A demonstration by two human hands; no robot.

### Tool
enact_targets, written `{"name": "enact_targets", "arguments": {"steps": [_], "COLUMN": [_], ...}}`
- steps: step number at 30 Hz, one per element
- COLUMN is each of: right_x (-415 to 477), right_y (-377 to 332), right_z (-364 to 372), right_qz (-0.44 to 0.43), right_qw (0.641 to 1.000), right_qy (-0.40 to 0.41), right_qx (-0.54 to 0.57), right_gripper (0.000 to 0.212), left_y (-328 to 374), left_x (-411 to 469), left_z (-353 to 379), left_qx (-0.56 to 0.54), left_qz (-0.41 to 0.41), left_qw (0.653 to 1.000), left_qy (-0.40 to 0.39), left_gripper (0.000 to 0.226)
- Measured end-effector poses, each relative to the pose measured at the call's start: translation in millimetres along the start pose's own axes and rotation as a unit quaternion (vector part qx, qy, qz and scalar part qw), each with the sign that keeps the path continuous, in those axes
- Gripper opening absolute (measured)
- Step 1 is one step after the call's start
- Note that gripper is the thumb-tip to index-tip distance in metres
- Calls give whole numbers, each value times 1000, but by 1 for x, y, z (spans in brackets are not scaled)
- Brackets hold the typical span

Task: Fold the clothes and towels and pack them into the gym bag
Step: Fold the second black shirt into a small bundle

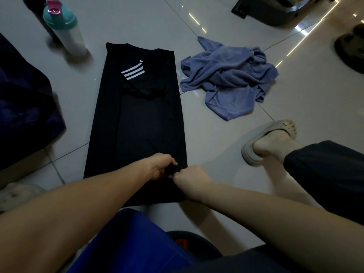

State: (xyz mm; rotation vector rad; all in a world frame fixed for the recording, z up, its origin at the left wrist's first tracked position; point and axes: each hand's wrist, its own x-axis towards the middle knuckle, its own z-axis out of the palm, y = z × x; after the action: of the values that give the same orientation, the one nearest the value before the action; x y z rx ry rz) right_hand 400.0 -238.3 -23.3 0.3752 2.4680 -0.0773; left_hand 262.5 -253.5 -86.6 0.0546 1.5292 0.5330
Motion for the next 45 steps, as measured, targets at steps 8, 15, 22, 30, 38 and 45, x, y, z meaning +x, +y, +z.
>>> {"name": "enact_targets", "arguments": {"steps": [8,15,22,30,38,45], "right_x": [-2,6,17,25,34,37], "right_y": [-1,46,53,34,24,27], "right_z": [24,38,36,47,47,46], "right_qz": [-84,150,209,312,385,399], "right_qw": [980,947,883,793,703,622], "right_qy": [-129,-98,-113,-114,-109,-196], "right_qx": [128,265,406,510,588,644], "right_gripper": [25,24,22,28,25,38], "left_y": [-23,-34,-47,-23,-51,-75], "left_x": [-3,-8,-9,-40,-34,-38], "left_z": [-18,-19,-15,-75,-153,-171], "left_qx": [37,76,159,497,339,160], "left_qz": [-8,22,4,162,59,-35], "left_qw": [999,997,987,833,825,902], "left_qy": [-9,12,3,180,448,399], "left_gripper": [12,26,15,26,70,63]}}
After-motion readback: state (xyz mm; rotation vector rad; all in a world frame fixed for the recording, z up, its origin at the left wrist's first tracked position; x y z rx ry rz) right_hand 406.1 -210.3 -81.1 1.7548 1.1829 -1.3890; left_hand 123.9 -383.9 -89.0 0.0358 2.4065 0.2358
